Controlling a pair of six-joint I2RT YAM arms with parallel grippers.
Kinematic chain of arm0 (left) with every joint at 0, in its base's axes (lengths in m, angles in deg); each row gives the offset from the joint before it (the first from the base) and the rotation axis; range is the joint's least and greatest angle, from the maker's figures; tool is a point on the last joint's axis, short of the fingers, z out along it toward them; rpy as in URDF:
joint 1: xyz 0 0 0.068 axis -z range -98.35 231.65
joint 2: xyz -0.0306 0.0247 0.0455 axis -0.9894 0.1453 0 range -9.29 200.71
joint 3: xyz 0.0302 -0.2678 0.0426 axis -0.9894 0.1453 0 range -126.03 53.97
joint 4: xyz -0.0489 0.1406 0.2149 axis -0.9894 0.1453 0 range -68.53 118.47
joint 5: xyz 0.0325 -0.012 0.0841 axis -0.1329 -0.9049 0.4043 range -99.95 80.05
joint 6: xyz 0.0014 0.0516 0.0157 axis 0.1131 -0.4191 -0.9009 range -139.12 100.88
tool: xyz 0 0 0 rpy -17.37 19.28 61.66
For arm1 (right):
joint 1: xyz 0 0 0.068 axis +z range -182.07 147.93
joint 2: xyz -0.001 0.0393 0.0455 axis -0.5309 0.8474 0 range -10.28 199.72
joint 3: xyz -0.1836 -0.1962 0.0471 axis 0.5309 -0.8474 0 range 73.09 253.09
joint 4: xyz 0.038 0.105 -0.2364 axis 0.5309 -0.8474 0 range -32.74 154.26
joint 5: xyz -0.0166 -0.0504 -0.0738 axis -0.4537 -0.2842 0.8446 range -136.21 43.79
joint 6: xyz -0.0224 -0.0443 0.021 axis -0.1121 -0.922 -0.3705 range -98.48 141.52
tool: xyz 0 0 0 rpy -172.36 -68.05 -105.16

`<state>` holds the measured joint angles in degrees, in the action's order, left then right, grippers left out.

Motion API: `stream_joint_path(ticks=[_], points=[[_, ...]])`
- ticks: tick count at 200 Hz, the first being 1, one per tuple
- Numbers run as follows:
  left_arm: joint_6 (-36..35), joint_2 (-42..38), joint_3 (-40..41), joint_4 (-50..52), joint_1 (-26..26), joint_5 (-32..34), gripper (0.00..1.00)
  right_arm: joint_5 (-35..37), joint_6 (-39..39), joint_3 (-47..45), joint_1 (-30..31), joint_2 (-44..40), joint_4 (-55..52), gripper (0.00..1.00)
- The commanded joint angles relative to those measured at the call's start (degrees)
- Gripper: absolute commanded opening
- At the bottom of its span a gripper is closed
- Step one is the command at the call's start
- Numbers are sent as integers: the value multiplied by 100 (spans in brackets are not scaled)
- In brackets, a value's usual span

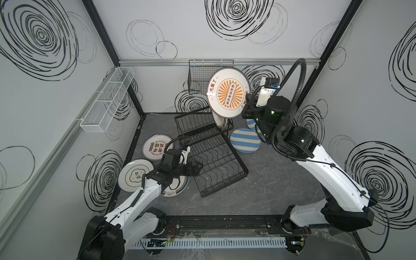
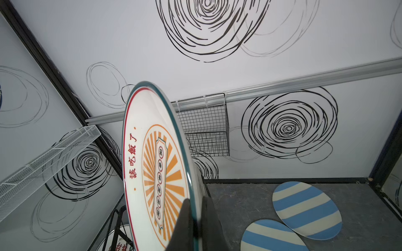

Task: Load plates into a dish rack
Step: Place the plate on the dish rack.

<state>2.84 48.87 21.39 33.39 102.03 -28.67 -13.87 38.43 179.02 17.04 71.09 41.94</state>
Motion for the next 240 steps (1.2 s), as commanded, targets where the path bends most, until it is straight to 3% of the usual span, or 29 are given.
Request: stream_joint_path(ticks=[1, 30, 65, 111, 156, 240], points=[[-178, -133, -224, -72, 52, -108, 96, 1406, -631, 605, 471, 365, 414, 0], [-188, -249, -196, -15, 53, -88, 96, 2570, -1140, 1284, 1025, 1123, 286, 0], [-158, -351, -179, 16, 52, -166, 96, 3733, -1873, 1317, 1414, 1579, 824, 0], [-221, -535, -174, 117, 53, -169, 96, 4347, -2396, 1272, 1492, 2016, 1235, 0], [-233, -664, -137, 108, 51, -185, 96, 4291, -2592, 1167, 1372, 2404, 1392, 0], [-226, -646, -122, 91, 6, -207, 96, 3199, -1550, 1224, 819, 2680, 400, 0]])
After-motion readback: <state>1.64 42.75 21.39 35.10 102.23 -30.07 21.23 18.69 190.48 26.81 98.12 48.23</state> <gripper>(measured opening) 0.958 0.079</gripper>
